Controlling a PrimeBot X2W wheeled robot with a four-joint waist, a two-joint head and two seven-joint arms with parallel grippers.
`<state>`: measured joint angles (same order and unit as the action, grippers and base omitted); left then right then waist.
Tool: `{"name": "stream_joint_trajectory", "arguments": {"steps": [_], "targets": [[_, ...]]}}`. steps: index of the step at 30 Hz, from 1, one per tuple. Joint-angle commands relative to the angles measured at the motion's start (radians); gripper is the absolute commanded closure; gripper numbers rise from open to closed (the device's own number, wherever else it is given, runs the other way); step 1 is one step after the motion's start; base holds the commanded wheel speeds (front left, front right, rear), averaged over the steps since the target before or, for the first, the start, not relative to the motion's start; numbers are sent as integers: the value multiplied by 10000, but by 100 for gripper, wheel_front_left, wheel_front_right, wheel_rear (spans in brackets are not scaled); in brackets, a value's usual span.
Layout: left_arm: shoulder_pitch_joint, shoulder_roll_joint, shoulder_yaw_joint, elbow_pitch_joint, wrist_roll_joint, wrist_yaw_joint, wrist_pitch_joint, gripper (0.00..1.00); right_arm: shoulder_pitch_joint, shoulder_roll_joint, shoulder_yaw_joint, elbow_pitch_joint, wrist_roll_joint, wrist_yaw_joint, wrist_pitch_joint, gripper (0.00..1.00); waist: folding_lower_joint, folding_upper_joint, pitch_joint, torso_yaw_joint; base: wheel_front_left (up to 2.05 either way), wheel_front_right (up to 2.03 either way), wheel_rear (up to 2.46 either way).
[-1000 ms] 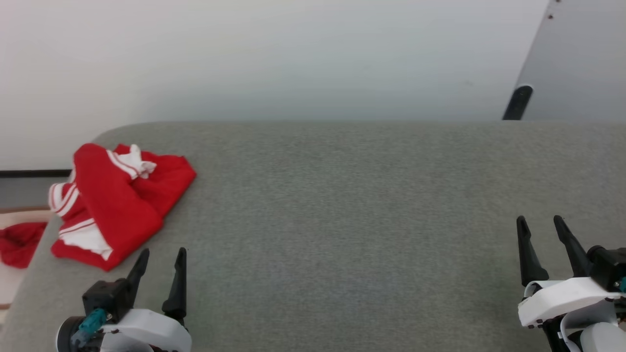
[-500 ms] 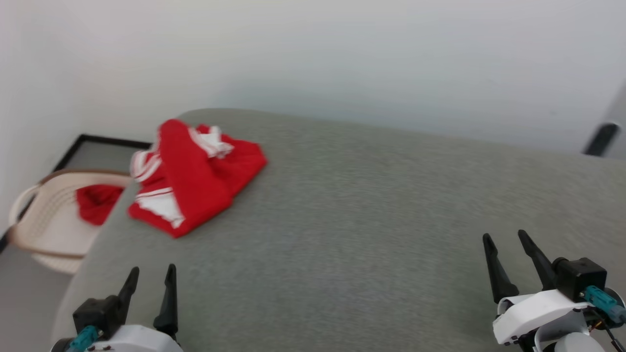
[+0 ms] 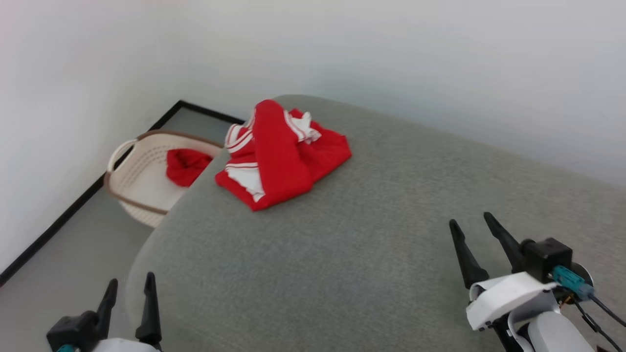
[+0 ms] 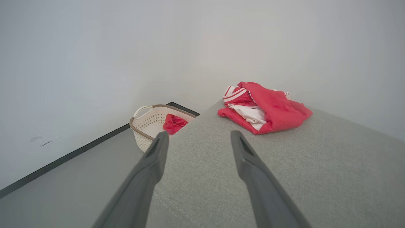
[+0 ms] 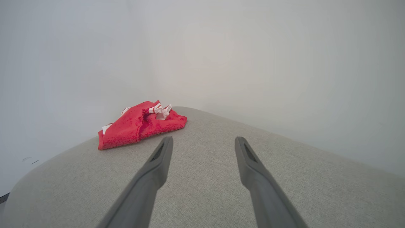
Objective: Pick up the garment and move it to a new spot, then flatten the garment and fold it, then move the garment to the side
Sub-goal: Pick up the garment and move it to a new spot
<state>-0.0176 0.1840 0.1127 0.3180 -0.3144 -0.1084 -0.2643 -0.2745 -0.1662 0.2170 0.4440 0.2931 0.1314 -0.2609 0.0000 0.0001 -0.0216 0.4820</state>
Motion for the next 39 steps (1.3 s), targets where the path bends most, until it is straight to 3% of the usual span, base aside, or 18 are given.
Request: {"name": "stream_joint_trajectory", "arguments": {"steps": [1, 11, 16, 24, 30, 35, 39], "targets": [[54, -58, 58, -96, -29, 46, 0, 0, -133, -66, 103, 88, 74, -14, -24, 0, 0, -1, 276, 331, 0, 0, 0], [-17, -269, 104, -273, -81, -54, 0, 0, -573, -186, 590, 440, 287, -14, -45, 0, 0, -1, 517, 349, 0, 0, 0], [-960, 178, -522, 40, -147, -169, 223, 0, -463, -205, 578, 266, 134, -14, -51, 0, 0, -1, 722, 136, 0, 0, 0], [-4236, 1386, -1768, 750, -923, -231, 599, 0, -1695, -127, 1116, -443, -499, -14, 202, 0, 0, -1, 2688, -1586, 0, 0, 0], [-7129, 2418, -2744, 1967, -2178, -228, 1119, 0, -2613, -63, 1624, -898, -803, -12, 238, 0, 0, -1, 4262, -2723, 0, 0, 0], [-8744, 3173, -3556, 3497, -3644, -228, 1998, 0, -3126, 197, 2009, -829, -904, -14, 89, 0, 0, -1, 4901, -3681, 0, 0, 0], [-9357, 3787, -4215, 4627, -4850, -218, 3361, 0, -3192, 358, 2188, -737, -852, -14, -9, 0, 0, -1, 5003, -4318, 0, 0, 0]]}}
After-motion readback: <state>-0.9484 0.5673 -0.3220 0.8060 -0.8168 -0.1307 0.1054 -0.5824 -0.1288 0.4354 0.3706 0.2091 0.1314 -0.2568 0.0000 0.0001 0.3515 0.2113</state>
